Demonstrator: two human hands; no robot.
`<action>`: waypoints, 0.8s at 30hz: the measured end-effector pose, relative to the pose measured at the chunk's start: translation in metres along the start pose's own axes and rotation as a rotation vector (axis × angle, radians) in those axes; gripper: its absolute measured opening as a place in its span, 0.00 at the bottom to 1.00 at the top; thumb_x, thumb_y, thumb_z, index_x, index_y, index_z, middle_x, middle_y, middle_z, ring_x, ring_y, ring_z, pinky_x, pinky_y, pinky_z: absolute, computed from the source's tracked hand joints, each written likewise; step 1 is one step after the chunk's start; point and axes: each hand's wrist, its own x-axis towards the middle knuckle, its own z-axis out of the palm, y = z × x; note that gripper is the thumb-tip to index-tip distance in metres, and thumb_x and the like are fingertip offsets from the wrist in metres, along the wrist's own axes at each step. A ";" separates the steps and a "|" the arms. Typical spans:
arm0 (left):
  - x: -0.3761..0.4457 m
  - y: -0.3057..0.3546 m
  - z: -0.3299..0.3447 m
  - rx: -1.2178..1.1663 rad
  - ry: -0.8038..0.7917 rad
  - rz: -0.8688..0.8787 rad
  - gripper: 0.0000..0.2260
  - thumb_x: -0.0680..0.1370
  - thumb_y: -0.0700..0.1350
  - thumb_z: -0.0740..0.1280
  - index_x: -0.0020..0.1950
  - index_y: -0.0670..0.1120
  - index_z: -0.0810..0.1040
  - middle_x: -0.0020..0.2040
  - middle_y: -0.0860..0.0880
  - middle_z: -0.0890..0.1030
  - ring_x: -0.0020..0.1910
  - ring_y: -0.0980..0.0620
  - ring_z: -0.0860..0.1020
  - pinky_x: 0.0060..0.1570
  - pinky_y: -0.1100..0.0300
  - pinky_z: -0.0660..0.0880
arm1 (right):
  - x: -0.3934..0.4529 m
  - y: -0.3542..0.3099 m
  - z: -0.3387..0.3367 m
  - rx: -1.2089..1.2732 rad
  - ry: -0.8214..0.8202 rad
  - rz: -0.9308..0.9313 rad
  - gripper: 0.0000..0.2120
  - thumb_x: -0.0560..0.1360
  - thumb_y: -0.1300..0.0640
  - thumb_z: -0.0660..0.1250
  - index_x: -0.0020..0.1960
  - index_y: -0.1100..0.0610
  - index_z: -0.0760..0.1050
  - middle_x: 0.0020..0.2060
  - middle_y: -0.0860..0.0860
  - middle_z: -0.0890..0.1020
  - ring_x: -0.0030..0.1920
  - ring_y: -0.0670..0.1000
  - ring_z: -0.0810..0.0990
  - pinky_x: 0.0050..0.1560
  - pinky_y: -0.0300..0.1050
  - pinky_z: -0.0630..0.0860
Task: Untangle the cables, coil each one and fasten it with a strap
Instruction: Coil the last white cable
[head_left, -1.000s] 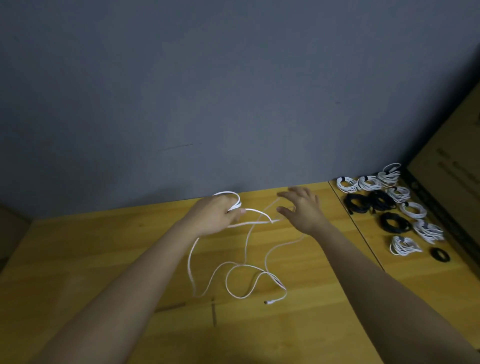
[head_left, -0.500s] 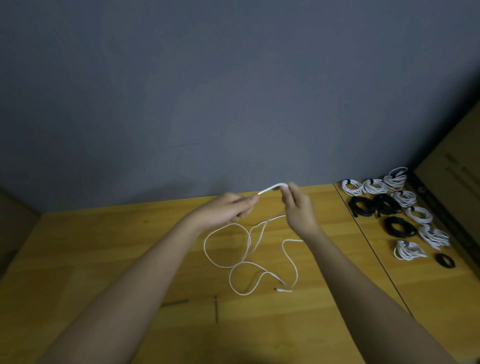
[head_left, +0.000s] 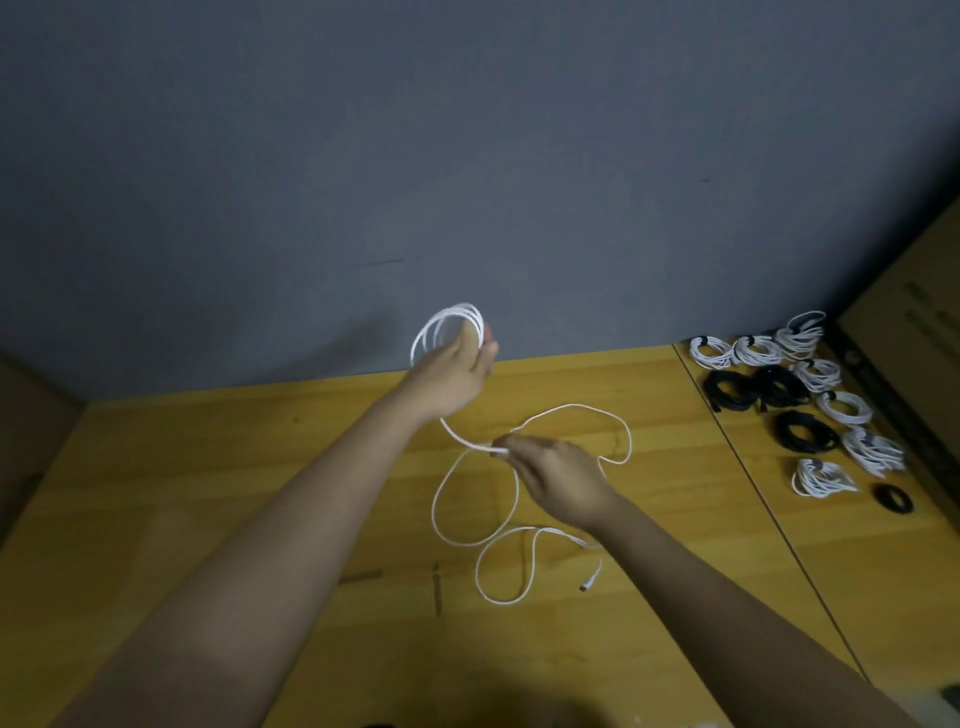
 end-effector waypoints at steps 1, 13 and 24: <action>-0.005 -0.004 0.002 0.104 -0.095 -0.012 0.11 0.84 0.50 0.51 0.46 0.48 0.67 0.39 0.51 0.74 0.43 0.47 0.76 0.48 0.57 0.68 | 0.001 -0.001 -0.010 0.044 0.107 -0.050 0.17 0.81 0.47 0.53 0.55 0.55 0.77 0.47 0.52 0.83 0.46 0.55 0.80 0.40 0.45 0.73; -0.036 0.047 -0.004 -0.953 -0.218 0.190 0.17 0.81 0.53 0.47 0.37 0.46 0.62 0.23 0.56 0.62 0.21 0.59 0.56 0.23 0.67 0.57 | 0.050 0.005 -0.021 0.472 -0.019 0.225 0.11 0.82 0.52 0.54 0.43 0.48 0.71 0.34 0.41 0.74 0.34 0.42 0.71 0.41 0.39 0.69; -0.023 -0.002 0.027 -0.241 -0.194 -0.048 0.21 0.84 0.52 0.48 0.36 0.46 0.67 0.26 0.54 0.71 0.27 0.56 0.69 0.37 0.59 0.67 | 0.030 0.001 -0.046 0.093 0.237 -0.134 0.14 0.77 0.47 0.59 0.46 0.53 0.80 0.42 0.48 0.83 0.42 0.51 0.80 0.41 0.44 0.73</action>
